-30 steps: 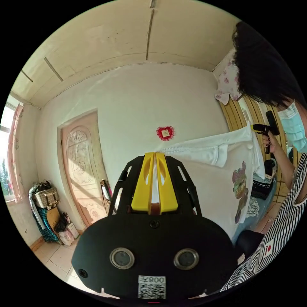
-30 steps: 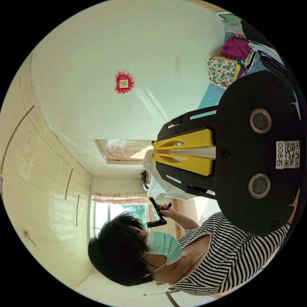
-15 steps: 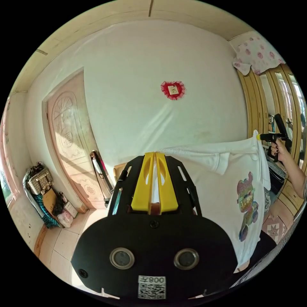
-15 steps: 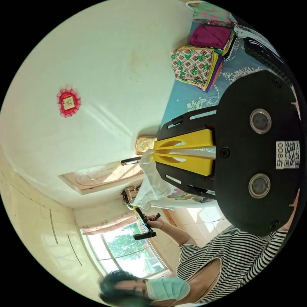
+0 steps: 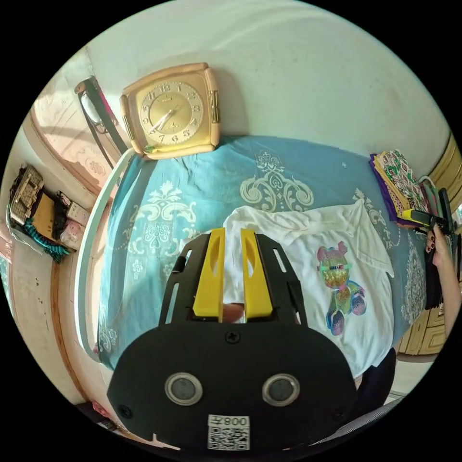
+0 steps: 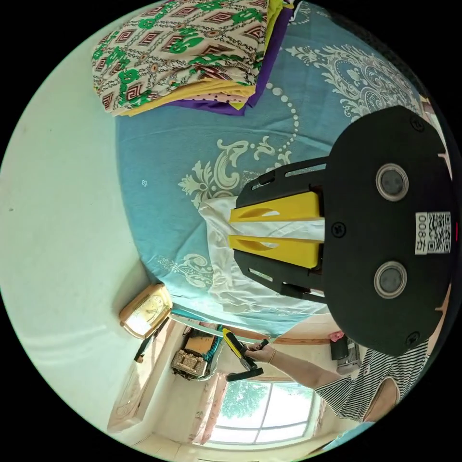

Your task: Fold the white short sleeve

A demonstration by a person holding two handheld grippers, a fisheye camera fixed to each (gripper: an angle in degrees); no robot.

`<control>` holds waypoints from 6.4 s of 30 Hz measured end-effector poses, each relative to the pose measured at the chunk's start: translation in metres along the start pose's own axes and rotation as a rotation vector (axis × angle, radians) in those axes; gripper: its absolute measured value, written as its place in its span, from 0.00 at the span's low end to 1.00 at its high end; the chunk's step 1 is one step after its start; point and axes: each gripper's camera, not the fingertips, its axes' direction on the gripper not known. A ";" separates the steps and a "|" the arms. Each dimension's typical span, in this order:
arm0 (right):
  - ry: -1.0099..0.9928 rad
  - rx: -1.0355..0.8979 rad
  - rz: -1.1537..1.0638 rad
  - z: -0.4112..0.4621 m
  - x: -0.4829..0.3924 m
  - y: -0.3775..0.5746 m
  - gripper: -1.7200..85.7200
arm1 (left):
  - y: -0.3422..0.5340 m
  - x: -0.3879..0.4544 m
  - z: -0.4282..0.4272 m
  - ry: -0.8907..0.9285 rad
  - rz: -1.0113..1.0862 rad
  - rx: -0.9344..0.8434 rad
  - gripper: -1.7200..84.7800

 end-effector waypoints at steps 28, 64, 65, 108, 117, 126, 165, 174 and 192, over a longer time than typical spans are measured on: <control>0.413 -0.185 -0.476 -0.009 -0.096 -0.055 0.05 | -0.126 -0.248 0.006 0.090 -0.218 -0.037 0.04; 0.062 -0.137 -0.213 -0.086 -0.033 -0.192 0.05 | -0.286 -0.282 0.060 0.499 -0.068 -0.076 0.03; 0.059 -0.125 -0.213 -0.089 -0.033 -0.194 0.05 | -0.291 -0.283 0.057 0.502 -0.060 -0.055 0.03; -0.009 -0.254 -0.478 0.001 -0.163 -0.264 0.04 | -0.141 -0.386 -0.001 0.040 -0.261 0.101 0.05; -0.115 -0.191 -0.412 -0.014 -0.157 -0.278 0.04 | -0.207 -0.295 0.030 0.285 0.035 0.184 0.04; 0.213 -0.013 -0.246 -0.102 -0.048 -0.225 0.02 | -0.291 -0.232 0.123 0.153 0.084 -0.006 0.02; 0.315 0.068 -0.132 -0.168 0.020 -0.119 0.05 | -0.211 -0.195 0.069 0.189 0.112 0.105 0.02; 0.372 0.011 -0.097 -0.208 0.010 0.071 0.10 | -0.096 -0.192 0.002 0.287 0.154 0.055 0.02; 0.413 -0.060 -0.126 -0.187 0.032 0.118 0.04 | -0.006 -0.371 -0.076 0.177 -0.401 0.008 0.07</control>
